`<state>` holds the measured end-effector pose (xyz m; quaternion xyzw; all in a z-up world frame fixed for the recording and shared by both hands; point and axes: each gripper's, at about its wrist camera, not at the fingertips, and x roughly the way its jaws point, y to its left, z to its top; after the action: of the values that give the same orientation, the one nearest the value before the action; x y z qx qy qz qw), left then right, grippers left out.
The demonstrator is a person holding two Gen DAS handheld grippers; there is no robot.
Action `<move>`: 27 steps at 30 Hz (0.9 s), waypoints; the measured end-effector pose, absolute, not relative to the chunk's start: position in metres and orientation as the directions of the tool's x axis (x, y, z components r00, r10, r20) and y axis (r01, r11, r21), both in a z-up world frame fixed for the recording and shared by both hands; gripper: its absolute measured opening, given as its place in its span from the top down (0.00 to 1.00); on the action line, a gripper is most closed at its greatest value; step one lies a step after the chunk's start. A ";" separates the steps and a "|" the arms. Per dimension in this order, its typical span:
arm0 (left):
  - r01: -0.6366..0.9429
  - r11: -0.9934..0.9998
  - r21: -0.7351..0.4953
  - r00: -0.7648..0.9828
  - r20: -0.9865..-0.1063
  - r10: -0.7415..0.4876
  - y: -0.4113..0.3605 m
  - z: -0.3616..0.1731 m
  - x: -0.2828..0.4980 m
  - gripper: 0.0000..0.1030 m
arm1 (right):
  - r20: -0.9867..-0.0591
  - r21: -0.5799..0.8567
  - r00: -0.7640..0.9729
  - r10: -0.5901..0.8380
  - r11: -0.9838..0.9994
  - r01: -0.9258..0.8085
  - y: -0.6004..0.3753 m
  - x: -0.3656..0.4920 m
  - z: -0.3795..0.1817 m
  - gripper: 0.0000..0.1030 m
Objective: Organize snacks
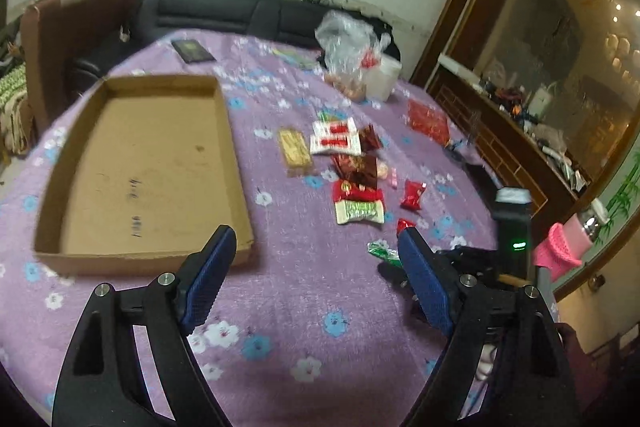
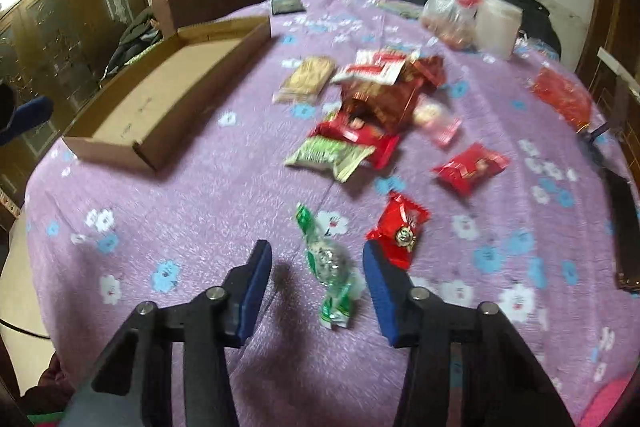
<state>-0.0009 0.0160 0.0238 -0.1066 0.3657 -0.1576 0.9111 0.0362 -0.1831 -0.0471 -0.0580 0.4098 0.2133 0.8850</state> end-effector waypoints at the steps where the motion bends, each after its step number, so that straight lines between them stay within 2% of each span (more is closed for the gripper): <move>1: 0.216 0.925 -0.313 0.668 -0.643 -0.374 0.010 0.020 0.007 0.19 | -0.739 0.122 0.561 0.372 0.894 -0.431 -0.188 0.037 -0.045 0.78; 8: 0.295 0.917 -0.268 0.588 -0.706 -0.395 -0.043 -0.005 0.062 0.19 | -0.709 0.194 0.579 0.403 0.900 -0.389 -0.216 0.030 -0.043 0.78; 22: 0.342 0.934 -0.105 0.537 -0.794 -0.286 -0.102 -0.053 0.113 0.19 | -0.685 0.334 0.536 0.494 0.866 -0.371 -0.245 0.035 -0.048 0.77; 23: 0.351 0.933 -0.078 0.538 -0.799 -0.269 -0.106 -0.057 0.111 0.22 | -0.686 0.336 0.534 0.495 0.866 -0.371 -0.245 0.036 -0.048 0.77; 24: 0.358 0.933 -0.044 0.554 -0.794 -0.250 -0.110 -0.057 0.109 0.41 | -0.685 0.337 0.534 0.495 0.865 -0.371 -0.245 0.036 -0.049 0.77; 25: 0.364 0.931 0.000 0.570 -0.790 -0.223 -0.114 -0.056 0.106 0.49 | -0.684 0.337 0.535 0.496 0.865 -0.372 -0.245 0.036 -0.049 0.77; 26: 0.371 0.929 -0.012 0.565 -0.791 -0.236 -0.114 -0.054 0.104 0.63 | -0.683 0.337 0.535 0.498 0.864 -0.373 -0.245 0.036 -0.048 0.77; 27: 0.366 0.930 -0.032 0.560 -0.791 -0.247 -0.112 -0.053 0.104 0.71 | -0.682 0.338 0.534 0.500 0.863 -0.375 -0.246 0.035 -0.049 0.77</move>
<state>0.1037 -0.1119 -0.0529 0.0681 0.4355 -0.1742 0.8805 0.0350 -0.2456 -0.0489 0.0755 0.4124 0.2506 0.8726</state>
